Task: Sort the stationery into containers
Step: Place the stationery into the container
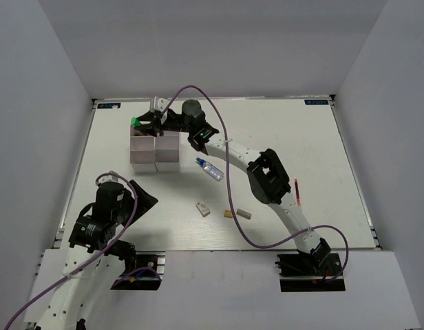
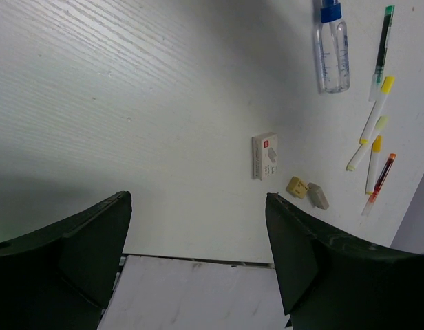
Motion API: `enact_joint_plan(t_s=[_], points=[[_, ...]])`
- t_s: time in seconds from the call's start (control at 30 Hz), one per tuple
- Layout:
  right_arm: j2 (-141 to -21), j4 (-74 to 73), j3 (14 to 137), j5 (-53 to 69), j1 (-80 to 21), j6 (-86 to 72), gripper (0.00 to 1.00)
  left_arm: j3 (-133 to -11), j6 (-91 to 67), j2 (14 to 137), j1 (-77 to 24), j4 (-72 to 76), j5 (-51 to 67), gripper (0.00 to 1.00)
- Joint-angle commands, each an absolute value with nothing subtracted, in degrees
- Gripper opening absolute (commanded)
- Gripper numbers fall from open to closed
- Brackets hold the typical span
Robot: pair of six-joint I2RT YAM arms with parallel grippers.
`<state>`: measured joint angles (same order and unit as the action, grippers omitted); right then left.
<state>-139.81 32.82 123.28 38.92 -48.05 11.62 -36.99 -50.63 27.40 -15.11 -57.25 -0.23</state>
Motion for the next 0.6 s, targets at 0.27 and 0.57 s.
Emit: enact_joint_plan(t_s=[0.27,0.57], points=[[-145.4,47.6,126.7,33.1,-49.1,17.5,0.00,-37.7,-51.4,26.5,-15.2,-58.2,0.2,0.88],[-148.1,47.5,127.2,29.6,-49.2,22.1,0.00,-37.7,-50.9,28.3,-15.2,-56.1,0.2,0.88]])
